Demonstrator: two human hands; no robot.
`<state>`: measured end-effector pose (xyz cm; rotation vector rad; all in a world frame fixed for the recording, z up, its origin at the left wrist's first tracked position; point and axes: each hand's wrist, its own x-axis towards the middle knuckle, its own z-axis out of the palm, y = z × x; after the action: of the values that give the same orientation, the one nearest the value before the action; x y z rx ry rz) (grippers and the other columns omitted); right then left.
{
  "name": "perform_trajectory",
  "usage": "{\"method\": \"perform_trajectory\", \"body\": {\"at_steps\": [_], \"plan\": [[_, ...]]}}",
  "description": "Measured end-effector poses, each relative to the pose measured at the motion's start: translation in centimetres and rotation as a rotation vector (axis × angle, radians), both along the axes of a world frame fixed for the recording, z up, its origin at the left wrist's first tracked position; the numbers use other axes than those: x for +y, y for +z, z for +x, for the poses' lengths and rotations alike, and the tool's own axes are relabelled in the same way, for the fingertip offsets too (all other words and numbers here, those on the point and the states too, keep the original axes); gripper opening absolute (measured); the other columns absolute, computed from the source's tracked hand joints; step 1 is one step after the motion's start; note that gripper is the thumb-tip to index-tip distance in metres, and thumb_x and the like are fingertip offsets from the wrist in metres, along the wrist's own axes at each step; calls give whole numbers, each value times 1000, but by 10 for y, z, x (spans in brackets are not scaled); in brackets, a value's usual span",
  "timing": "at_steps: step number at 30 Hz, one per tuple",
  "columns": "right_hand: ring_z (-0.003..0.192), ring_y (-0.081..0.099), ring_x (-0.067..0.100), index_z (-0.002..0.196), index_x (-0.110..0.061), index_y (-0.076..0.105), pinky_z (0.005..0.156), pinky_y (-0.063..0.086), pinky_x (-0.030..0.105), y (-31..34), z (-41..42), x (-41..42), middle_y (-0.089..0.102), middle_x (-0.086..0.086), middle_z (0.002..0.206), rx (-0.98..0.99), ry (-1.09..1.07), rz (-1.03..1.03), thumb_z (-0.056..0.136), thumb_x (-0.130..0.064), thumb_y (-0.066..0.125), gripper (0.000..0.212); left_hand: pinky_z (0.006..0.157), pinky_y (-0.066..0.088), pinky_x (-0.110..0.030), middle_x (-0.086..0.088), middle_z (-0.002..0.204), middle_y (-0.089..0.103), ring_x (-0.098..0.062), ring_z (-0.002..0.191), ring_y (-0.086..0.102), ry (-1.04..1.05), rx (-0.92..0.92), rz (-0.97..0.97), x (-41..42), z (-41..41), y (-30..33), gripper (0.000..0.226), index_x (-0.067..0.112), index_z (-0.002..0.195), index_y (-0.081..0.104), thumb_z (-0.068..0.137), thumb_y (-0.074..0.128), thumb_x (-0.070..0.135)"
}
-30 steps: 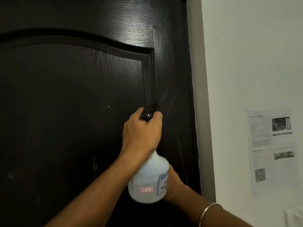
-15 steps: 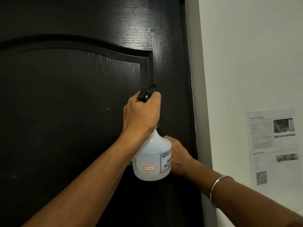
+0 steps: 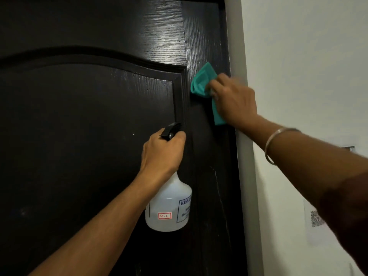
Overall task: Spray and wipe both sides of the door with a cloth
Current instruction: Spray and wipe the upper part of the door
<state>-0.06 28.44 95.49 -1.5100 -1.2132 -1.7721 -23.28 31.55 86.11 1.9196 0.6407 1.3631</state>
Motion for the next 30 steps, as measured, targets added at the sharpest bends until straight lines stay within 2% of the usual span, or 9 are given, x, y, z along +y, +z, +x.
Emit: {"method": "perform_trajectory", "body": {"at_steps": [3,6,10,12,15,18,21,27,30], "plan": [[94,60,27,115,-21,63,65,52,38,12,-9,8,62,5,117,70,94,91,96,-19,65,18,80,61,-50,-18,100,74,-22,73,64,-19,-5,-23,8,-1,-14,15,19,94,67,96,59,31],[92,56,25,110,-19,67,67,47,36,-67,-19,23,64,3,115,26,246,37,96,-14,63,15,77,61,-50,-15,93,73,-24,72,67,27,-39,-48,16,-7,-36,16,19,89,67,94,59,32],[97,61,22,111,-23,68,76,54,37,-282,-26,14,66,2,124,-215,285,-561,101,-21,61,13,69,59,-46,-17,91,73,-22,67,65,57,-46,-103,26,-20,-72,16,16,91,67,97,59,28],[106,61,18,117,-29,62,83,56,34,-322,-15,4,61,-1,130,-364,244,-770,99,-29,62,18,69,59,-47,-18,86,72,-21,65,63,83,-20,-123,31,-27,-90,17,13,88,68,96,60,26],[101,59,30,114,-20,61,80,53,44,-242,6,15,63,9,126,-413,257,-587,99,-21,61,15,64,57,-45,-20,81,69,-22,63,62,107,-21,-153,40,-37,-108,17,13,85,66,97,61,24],[100,57,38,110,-11,62,76,52,49,-123,5,22,59,18,124,-47,240,-107,90,-1,64,22,62,53,-39,-23,89,69,-23,65,62,111,-36,-197,44,-44,-120,15,12,88,67,98,61,22],[109,54,32,115,-10,60,80,56,42,-110,-11,31,53,16,126,180,236,59,88,1,68,31,64,56,-47,-25,90,68,-27,66,63,129,-42,-188,43,-48,-126,15,11,89,67,97,61,23],[104,57,27,124,-11,64,82,58,45,-285,-52,38,57,15,121,-84,395,-488,92,-17,76,35,69,59,-55,-24,84,68,-37,70,67,183,-41,-154,40,-68,-148,15,13,90,66,96,61,26],[98,60,30,126,-16,65,75,54,46,-247,-43,43,62,15,119,-178,417,-538,97,-20,69,30,62,57,-40,-26,86,67,-24,64,62,198,-55,-181,44,-87,-161,12,17,91,66,99,60,24]]}}
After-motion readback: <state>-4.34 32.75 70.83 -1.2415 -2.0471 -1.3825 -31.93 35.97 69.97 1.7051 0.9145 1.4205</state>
